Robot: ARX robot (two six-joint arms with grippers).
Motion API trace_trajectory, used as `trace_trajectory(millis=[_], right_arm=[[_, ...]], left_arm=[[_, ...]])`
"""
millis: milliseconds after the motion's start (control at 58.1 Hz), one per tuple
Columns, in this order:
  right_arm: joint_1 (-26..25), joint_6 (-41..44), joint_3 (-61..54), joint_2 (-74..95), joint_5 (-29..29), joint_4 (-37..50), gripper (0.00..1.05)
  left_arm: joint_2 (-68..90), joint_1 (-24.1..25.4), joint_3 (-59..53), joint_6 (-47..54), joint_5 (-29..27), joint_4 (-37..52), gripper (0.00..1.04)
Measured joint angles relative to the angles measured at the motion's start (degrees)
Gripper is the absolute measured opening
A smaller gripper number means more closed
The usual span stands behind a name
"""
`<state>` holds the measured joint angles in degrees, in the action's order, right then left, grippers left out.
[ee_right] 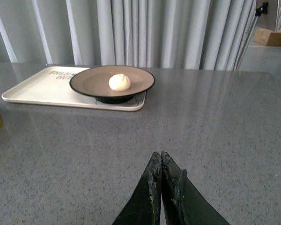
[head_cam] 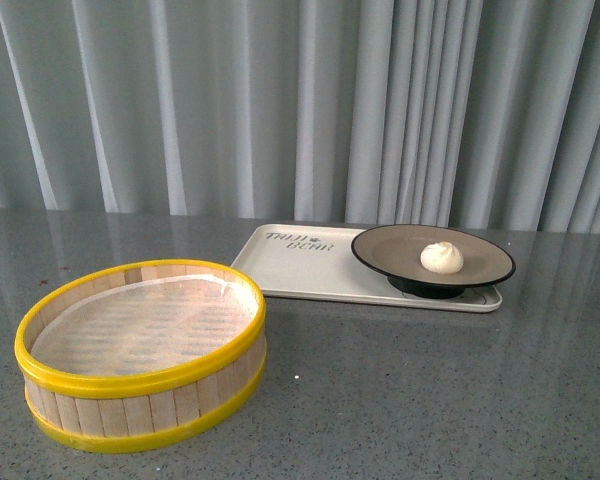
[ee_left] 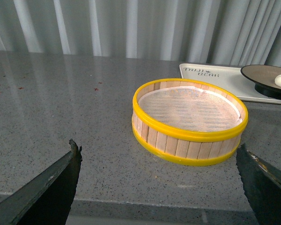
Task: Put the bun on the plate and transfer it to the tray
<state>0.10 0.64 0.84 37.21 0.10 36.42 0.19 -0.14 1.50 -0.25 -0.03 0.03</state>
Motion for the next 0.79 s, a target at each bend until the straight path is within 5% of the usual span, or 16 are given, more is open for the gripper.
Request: trace_trajectory(millis=[791], right_arm=[[0.00,-0.02,-0.55,-22.05,0.00,-21.09,0.02]], left_arm=[[0.00,0.00,0.00,0.00,0.00,0.00,0.98]])
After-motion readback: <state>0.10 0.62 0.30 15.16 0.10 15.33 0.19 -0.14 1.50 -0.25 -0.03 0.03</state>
